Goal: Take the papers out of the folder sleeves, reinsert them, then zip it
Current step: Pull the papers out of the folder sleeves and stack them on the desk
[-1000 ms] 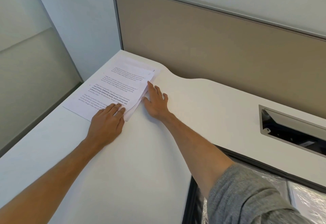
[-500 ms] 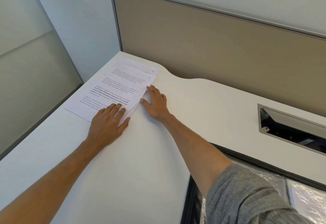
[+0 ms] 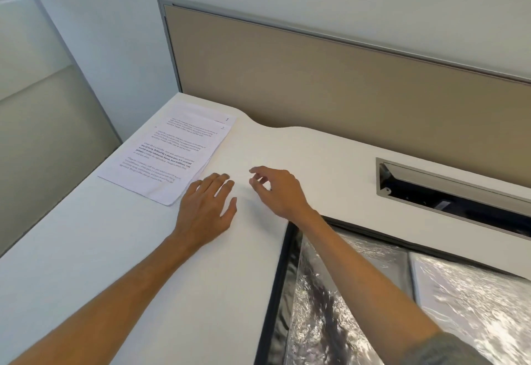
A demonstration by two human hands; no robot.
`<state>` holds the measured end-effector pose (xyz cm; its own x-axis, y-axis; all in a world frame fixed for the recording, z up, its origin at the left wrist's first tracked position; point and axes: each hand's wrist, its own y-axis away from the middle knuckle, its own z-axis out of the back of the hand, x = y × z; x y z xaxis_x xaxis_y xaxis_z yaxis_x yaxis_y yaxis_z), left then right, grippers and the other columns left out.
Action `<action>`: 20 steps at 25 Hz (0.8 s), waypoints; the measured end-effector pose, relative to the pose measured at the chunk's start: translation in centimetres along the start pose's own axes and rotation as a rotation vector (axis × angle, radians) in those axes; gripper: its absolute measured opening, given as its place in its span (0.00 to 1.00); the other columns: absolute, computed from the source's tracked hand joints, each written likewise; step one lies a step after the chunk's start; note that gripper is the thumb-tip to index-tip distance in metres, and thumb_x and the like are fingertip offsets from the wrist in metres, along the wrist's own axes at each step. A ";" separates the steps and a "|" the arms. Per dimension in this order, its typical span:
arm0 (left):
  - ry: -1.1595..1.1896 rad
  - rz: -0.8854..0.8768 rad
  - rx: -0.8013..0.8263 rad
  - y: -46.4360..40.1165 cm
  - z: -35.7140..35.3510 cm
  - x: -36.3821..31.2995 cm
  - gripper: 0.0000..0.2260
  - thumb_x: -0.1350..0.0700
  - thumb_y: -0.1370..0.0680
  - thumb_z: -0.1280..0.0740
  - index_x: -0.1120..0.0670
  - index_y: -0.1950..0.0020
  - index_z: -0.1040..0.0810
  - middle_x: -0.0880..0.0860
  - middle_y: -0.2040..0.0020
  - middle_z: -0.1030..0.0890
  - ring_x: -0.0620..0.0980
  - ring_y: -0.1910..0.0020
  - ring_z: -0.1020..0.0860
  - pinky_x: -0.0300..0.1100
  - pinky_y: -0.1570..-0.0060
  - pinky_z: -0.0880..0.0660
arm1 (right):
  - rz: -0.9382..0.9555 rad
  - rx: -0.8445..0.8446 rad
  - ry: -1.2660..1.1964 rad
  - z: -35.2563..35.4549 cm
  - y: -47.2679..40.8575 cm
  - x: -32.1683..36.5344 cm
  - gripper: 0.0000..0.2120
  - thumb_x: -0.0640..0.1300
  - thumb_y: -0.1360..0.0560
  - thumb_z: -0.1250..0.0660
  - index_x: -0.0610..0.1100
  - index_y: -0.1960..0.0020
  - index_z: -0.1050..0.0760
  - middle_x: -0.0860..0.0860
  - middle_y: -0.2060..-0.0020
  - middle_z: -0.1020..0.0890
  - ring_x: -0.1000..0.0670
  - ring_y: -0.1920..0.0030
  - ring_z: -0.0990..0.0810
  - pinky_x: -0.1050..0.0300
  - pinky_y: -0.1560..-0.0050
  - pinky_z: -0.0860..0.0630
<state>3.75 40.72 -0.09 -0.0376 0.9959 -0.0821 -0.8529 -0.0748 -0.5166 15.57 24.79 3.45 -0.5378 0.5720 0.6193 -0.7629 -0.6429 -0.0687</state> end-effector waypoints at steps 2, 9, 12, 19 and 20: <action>0.074 0.016 -0.023 -0.2 0.6 -3.6 0.17 0.49 0.24 0.37 0.58 0.43 0.18 0.57 0.43 0.18 0.56 0.43 0.19 0.50 0.46 0.23 | -0.029 -0.020 0.024 2.7 3.6 -0.6 0.14 0.52 0.19 0.39 0.51 0.37 0.23 0.57 0.49 0.17 0.57 0.50 0.19 0.55 0.44 0.24; 0.317 -0.068 0.063 2.0 1.7 -17.8 0.15 0.51 0.24 0.37 0.58 0.45 0.18 0.54 0.45 0.18 0.52 0.46 0.20 0.46 0.48 0.23 | -0.222 -0.152 0.024 10.3 16.2 -5.6 0.14 0.51 0.21 0.36 0.49 0.39 0.21 0.54 0.50 0.15 0.54 0.52 0.18 0.53 0.45 0.23; 0.399 -0.153 0.108 4.0 1.9 -23.1 0.15 0.51 0.25 0.38 0.58 0.46 0.18 0.54 0.47 0.17 0.52 0.48 0.19 0.46 0.49 0.23 | -0.380 -0.206 0.038 12.3 22.0 -8.7 0.16 0.52 0.22 0.36 0.50 0.37 0.23 0.54 0.45 0.17 0.53 0.46 0.20 0.52 0.42 0.24; 0.334 -0.184 0.386 7.9 1.1 -30.1 0.26 0.39 0.23 0.46 0.55 0.36 0.23 0.56 0.33 0.24 0.57 0.34 0.26 0.55 0.33 0.32 | -0.909 -0.186 0.374 12.8 37.5 -12.9 0.39 0.64 0.21 0.44 0.43 0.20 0.53 0.40 0.22 0.50 0.40 0.22 0.47 0.44 0.25 0.45; 0.277 -0.167 0.477 8.2 1.0 -30.6 0.31 0.34 0.23 0.51 0.53 0.30 0.28 0.56 0.27 0.30 0.57 0.28 0.33 0.57 0.28 0.40 | -0.965 -0.185 0.363 12.4 39.7 -12.7 0.42 0.66 0.22 0.45 0.42 0.20 0.57 0.38 0.22 0.53 0.40 0.22 0.51 0.43 0.24 0.49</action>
<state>-2.64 9.68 -0.96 0.2006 0.9370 -0.2860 -0.9785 0.1774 -0.1053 -3.41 -14.26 2.53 0.2760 0.9390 0.2050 -0.9521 0.2380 0.1919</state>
